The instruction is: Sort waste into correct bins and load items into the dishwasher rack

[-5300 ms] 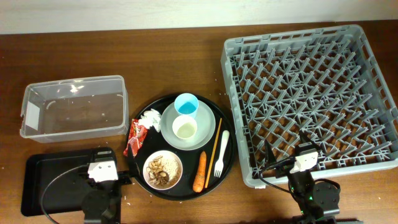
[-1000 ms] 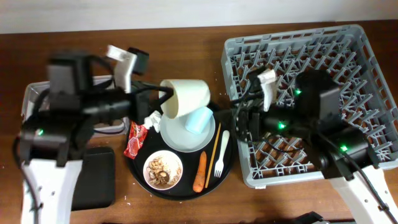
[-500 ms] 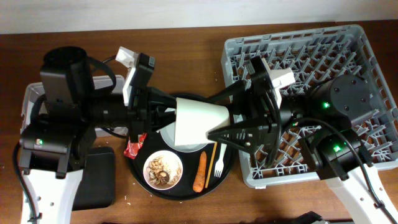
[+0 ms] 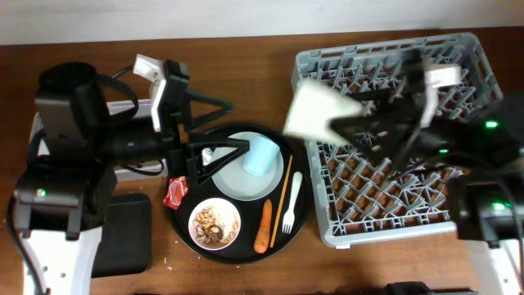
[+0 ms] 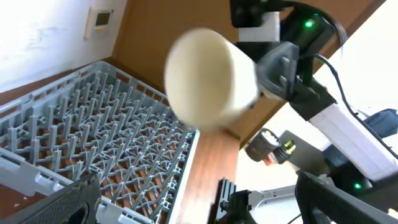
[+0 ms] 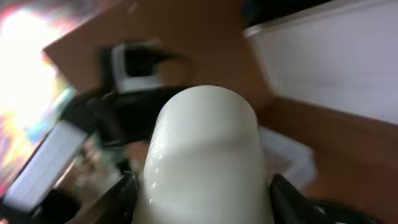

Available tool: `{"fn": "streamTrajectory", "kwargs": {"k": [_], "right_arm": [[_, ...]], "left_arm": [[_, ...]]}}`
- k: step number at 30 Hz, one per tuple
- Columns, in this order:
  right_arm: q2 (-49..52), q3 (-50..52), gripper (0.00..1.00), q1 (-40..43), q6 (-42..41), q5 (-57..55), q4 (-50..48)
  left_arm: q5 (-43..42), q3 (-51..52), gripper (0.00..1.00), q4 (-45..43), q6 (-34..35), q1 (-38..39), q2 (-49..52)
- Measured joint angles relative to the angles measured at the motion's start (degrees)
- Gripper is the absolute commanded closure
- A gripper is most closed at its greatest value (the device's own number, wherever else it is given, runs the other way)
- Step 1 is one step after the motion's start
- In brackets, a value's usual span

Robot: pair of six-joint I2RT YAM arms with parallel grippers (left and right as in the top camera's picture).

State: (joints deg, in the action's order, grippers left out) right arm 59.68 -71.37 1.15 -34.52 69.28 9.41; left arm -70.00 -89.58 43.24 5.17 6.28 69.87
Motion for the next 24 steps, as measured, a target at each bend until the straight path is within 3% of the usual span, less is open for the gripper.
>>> {"fn": "streamTrajectory", "kwargs": {"k": [1,4,7,10,14,16,21,24], "right_arm": [[-0.6,0.0,0.62,5.3,0.7,-1.7,3.7],[-0.6,-0.5,0.63,18.7,11.5,-18.3,33.9],[0.2,0.0,0.63,20.9,19.3,-42.5,48.6],[6.3,-0.4,0.63,20.9,23.5,-51.4,59.5],[18.8,-0.4,0.63,20.8,26.9,-56.5,66.3],[22.6,-0.4,0.44,18.8,27.6,-57.5,66.9],[21.3,-0.3,0.27,8.6,25.3,-63.8,59.5],[10.7,-2.9,0.21,6.4,23.9,-65.0,59.6]], "left_arm": [[0.0,0.0,0.01,0.0,0.0,-0.3,-1.1],[0.6,0.0,0.01,0.0,0.0,-0.4,-5.2],[1.2,0.0,0.01,0.2,0.0,-0.4,-8.3],[3.0,0.0,0.01,2.3,0.0,-0.4,-8.6],[3.5,0.0,0.01,2.9,0.0,-0.4,-8.6],[3.6,0.0,0.01,2.8,0.0,-0.4,-8.6],[8.4,0.0,0.01,7.2,-0.2,-0.4,-8.6],[12.1,0.0,0.01,10.1,-0.8,-0.4,-8.6]]}}
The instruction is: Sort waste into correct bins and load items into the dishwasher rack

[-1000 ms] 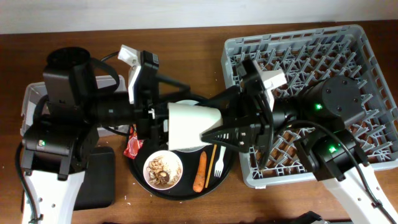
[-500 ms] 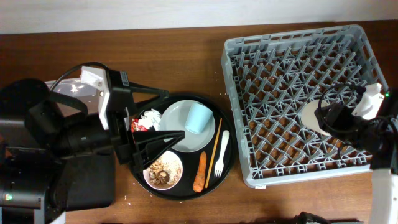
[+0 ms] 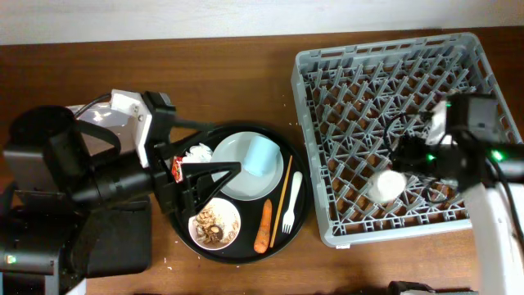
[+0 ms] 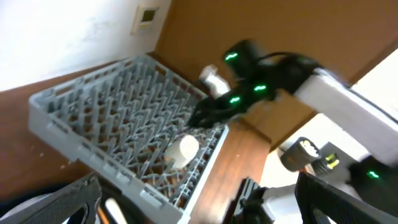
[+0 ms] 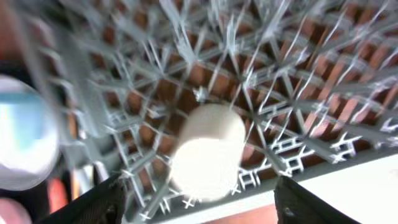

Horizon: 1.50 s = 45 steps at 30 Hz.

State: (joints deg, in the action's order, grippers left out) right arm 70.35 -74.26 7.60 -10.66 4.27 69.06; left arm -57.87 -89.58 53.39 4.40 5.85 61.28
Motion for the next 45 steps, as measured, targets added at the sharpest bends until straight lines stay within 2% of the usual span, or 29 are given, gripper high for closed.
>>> {"fn": "streamTrajectory", "kwargs": {"k": [2,3,4,6,7,9,11,13,14,16,17,18,21,23,24,27,30,32,36,38,39,42,44,45], "right_arm": [[-7.8,-2.4,0.2,0.0,-0.2,-0.4,0.4],[-9.1,-2.8,0.15,0.0,-0.1,-0.4,1.5],[-9.4,-2.8,0.01,0.0,-0.1,0.3,3.2],[-10.0,-4.3,0.01,-0.1,-0.5,1.7,4.4],[-12.7,-7.8,0.09,-0.1,-1.0,5.2,1.8],[-21.3,-13.0,0.08,-0.1,-1.4,12.0,-0.2],[-24.1,-13.3,0.08,-0.1,-1.4,13.9,1.7],[-23.5,-13.3,0.08,-0.1,-1.4,14.7,4.9],[-22.9,-13.3,0.09,-0.1,-1.4,14.9,6.8],[-21.8,-13.2,0.08,-0.1,-1.4,15.0,10.0],[-21.3,-13.2,0.08,-0.1,-1.4,15.2,10.9],[-20.9,-13.2,0.08,-0.1,-1.4,15.1,11.9],[-19.7,-13.2,0.08,-0.1,-1.4,13.6,13.7],[-19.0,-13.2,0.07,-0.1,-1.4,13.0,13.7],[-18.5,-13.2,0.08,-0.1,-1.4,12.7,13.9],[-17.8,-13.1,0.08,-0.1,-1.4,12.5,14.3],[-17.8,-13.1,0.07,-0.1,-1.4,12.3,14.6],[-17.8,-13.1,0.07,-0.1,-1.4,12.3,14.6],[-16.3,-13.0,0.07,-0.1,-1.4,12.3,15.1],[-15.7,-13.0,0.07,-0.1,-1.4,12.3,15.2],[-15.7,-13.0,0.07,-0.1,-1.4,12.2,15.4],[-15.7,-13.0,0.08,-0.1,-1.4,12.2,15.6],[-15.7,-12.9,0.07,-0.1,-1.4,12.2,15.6],[-15.7,-12.9,0.07,-0.1,-1.4,12.2,15.6]], "left_arm": [[2.2,0.0,0.01,1.0,-0.3,0.0,0.0],[2.6,0.0,0.01,1.3,-0.3,0.0,0.0],[2.9,0.0,0.01,1.4,-0.3,0.0,0.0],[4.8,0.0,0.01,3.7,-0.4,0.0,-0.1],[9.6,-0.1,0.01,6.8,-1.3,0.8,-0.1],[29.9,0.6,0.01,10.8,-3.6,6.4,0.2],[37.4,4.7,0.01,9.3,-4.0,10.9,3.9],[37.8,7.6,0.01,5.2,-4.3,12.6,14.4],[37.5,8.1,0.08,0.9,-4.2,12.7,21.4],[37.1,8.4,0.26,-7.9,-3.2,13.5,29.4],[37.0,8.4,0.26,-10.6,-2.5,15.1,34.4],[36.9,8.4,0.28,-10.6,-1.6,16.6,38.7],[37.1,8.4,0.5,-8.3,1.3,20.3,47.2],[37.3,10.2,0.51,-8.0,2.9,21.7,47.6],[37.3,12.1,0.57,-8.5,3.5,22.6,47.6],[39.1,15.9,0.55,-8.7,4.9,25.5,47.9],[40.6,14.3,0.29,-8.4,5.2,21.8,45.4],[44.8,13.0,0.22,-8.9,4.7,19.2,39.3],[49.3,12.4,0.22,-13.9,-4.1,18.3,38.2],[48.2,12.3,0.22,-17.3,-8.0,17.9,42.9],[44.2,12.3,0.23,-18.9,-10.9,17.1,44.8],[36.9,12.3,0.35,-19.7,-15.9,16.5,45.9],[32.3,12.2,0.38,-17.0,-19.8,16.5,46.1],[29.2,12.0,0.43,-13.0,-22.6,16.5,46.1]]}}
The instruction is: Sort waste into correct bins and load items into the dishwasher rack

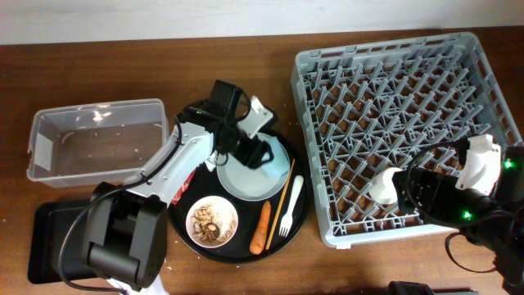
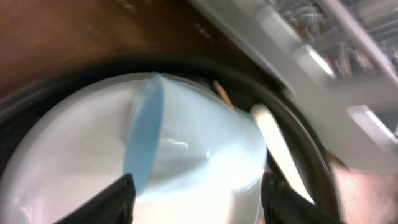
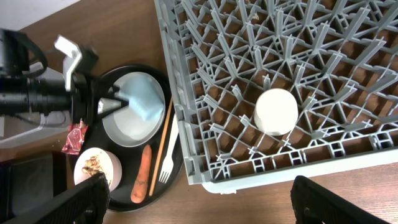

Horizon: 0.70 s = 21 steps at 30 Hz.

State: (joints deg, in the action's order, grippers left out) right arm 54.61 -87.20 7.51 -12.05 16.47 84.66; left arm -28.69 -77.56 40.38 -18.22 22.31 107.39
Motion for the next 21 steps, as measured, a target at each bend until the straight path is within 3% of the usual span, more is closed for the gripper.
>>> {"fn": "streamTrajectory", "kwargs": {"k": [5,12,14,18,21], "right_arm": [[0.0,0.1,0.07,0.0,0.0,-0.1,0.2],[0.0,0.1,0.08,0.0,0.0,-0.1,0.2],[0.0,0.1,0.08,0.0,0.0,-0.1,0.2],[0.0,0.1,0.08,0.0,0.0,-0.1,0.2],[0.0,0.1,0.08,0.0,0.0,-0.1,0.1]], "left_arm": [[-4.4,0.0,0.7,9.7,-7.8,0.1,0.0],[-6.6,0.0,0.83,10.9,-8.3,0.1,0.0],[-9.2,0.0,1.0,10.4,-8.2,0.1,0.0],[-10.8,0.0,1.0,10.4,-6.5,0.1,0.0],[-12.6,-1.5,1.0,13.3,0.0,-3.1,-1.0]]}}
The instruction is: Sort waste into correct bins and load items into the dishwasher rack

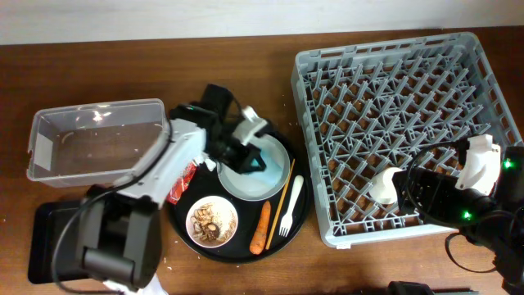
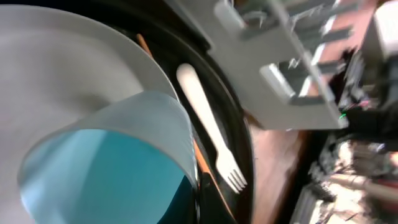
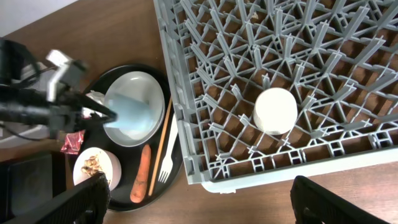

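Note:
On the white plate (image 1: 250,184) in the black tray (image 1: 184,238), my left gripper (image 1: 244,153) is shut on the light blue cup (image 2: 112,168). The cup's mouth faces the left wrist camera, with one dark finger (image 2: 208,202) inside its rim. A white cup (image 3: 275,111) stands upside down near the front of the grey dishwasher rack (image 1: 299,74). My right gripper (image 3: 199,211) hangs open high above the rack's front edge, holding nothing. A white fork (image 1: 289,202), a chopstick (image 1: 281,192), a carrot (image 1: 262,227) and a bowl of food scraps (image 1: 214,220) lie on the tray.
A clear plastic bin (image 1: 94,147) stands left of the tray, and a black bin (image 1: 57,246) sits at the front left. A red wrapper (image 1: 182,182) lies at the tray's left rim. The rack fills the right half of the table.
My left gripper, whose fingers were open either side of the lying blue cup, is now shut on its rim, and the cup's mouth faces the wrist camera. The right arm has not moved.
My right gripper held the white cup in the air over the rack's left side. Then the cup was down in the rack's front part. Later that gripper was open and drawn back, the left one at the blue cup, which it now grips.

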Available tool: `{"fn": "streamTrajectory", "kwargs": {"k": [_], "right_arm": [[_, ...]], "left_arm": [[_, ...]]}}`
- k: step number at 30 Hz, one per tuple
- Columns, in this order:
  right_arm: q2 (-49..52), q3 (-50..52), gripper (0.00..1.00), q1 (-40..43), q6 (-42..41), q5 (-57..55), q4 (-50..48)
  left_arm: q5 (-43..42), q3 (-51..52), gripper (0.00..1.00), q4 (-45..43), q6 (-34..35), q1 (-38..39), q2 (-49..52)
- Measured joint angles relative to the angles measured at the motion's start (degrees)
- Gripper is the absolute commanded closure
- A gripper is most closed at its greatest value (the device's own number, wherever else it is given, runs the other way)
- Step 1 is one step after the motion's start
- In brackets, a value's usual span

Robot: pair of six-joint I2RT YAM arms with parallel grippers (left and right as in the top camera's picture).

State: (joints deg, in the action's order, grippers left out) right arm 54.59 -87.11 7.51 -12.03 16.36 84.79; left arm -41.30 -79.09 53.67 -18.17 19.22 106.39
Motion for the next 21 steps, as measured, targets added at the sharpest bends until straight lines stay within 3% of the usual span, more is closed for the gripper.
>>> {"fn": "streamTrajectory", "kwargs": {"k": [3,6,8,11,16,18,19,21], "right_arm": [[0.0,0.1,0.23,0.0,6.3,7.7,-0.6],[0.1,0.3,0.25,0.0,12.5,27.8,-8.1],[0.2,0.5,0.25,0.0,13.7,39.9,-14.4],[2.8,0.4,0.24,-0.9,14.1,49.1,-17.4],[16.3,0.5,0.2,-22.9,10.5,48.8,-38.9],[21.1,0.7,0.19,-27.4,9.2,47.9,-46.1],[22.5,0.7,0.22,-28.3,9.0,47.8,-46.8],[25.4,0.7,0.4,-29.0,8.7,49.4,-48.3]], "left_arm": [[-13.8,-1.5,1.0,0.3,2.9,-8.7,-11.4],[-37.7,-2.6,1.0,-0.2,3.4,-18.3,-23.3],[-44.1,-2.6,1.0,-0.2,5.4,-18.7,-25.6],[-46.6,-2.6,1.0,-0.2,7.4,-18.7,-30.0],[-47.7,-2.6,1.0,-2.7,8.0,-18.7,-34.5],[-47.8,-2.6,1.0,-2.8,8.0,-18.7,-34.5],[-47.9,-2.6,1.0,-2.9,8.0,-18.7,-34.5],[-47.0,-2.6,1.0,-3.0,8.0,-18.8,-34.5]]}}
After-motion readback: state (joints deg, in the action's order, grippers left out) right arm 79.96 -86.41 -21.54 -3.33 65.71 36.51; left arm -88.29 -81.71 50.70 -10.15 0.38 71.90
